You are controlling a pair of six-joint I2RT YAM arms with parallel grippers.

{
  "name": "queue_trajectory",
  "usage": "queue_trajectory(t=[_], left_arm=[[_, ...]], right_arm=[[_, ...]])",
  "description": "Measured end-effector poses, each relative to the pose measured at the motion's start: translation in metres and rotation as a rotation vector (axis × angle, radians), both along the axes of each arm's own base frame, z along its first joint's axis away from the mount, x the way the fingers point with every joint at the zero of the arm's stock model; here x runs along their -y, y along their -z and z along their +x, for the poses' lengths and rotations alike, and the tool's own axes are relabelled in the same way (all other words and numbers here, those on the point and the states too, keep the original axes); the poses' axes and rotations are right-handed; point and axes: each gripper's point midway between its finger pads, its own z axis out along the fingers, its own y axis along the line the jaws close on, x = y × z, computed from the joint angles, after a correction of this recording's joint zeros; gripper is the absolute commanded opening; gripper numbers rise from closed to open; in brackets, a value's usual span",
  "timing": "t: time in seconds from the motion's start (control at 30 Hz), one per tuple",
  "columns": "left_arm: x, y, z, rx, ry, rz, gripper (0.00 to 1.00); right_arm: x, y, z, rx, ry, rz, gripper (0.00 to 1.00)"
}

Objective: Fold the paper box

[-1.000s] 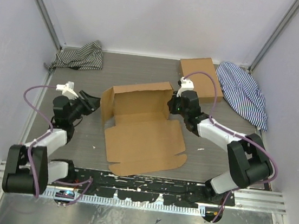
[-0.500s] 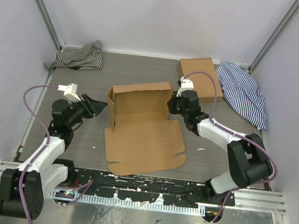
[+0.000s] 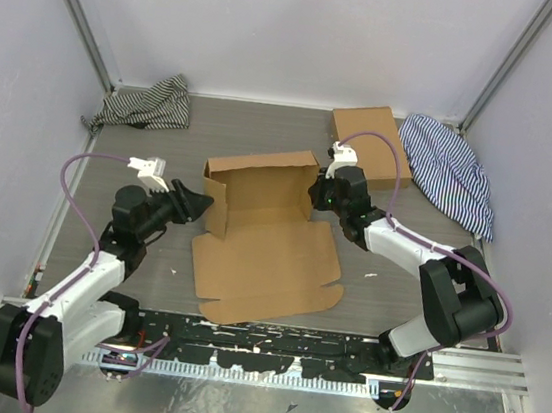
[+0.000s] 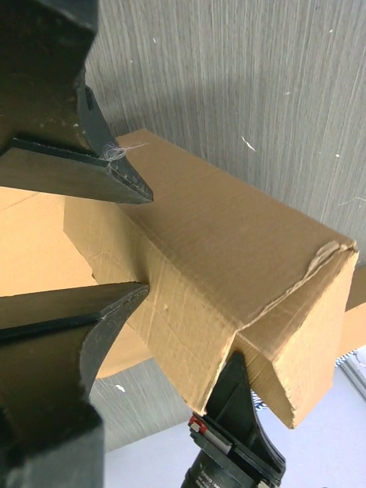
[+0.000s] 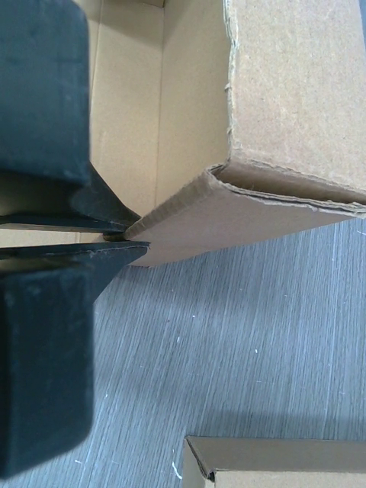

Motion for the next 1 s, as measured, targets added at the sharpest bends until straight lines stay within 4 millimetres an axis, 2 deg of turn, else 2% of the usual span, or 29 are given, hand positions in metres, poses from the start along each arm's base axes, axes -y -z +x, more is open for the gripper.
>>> queue_trajectory(t=[0.3,0.67,1.0], left_arm=[[0.009,0.004,-0.001,0.025,-0.035,0.097,0.53],[0.022,0.005,0.017,0.044,-0.086,0.275,0.49],[0.002,0.020,0.020,0.003,-0.225,0.434,0.49]], right_arm=[[-0.001,0.000,-0.002,-0.005,-0.010,0.003,0.01],[-0.002,0.000,-0.013,-0.010,-0.024,0.004,0.02],[-0.012,-0.001,-0.028,-0.001,-0.057,-0.005,0.02]])
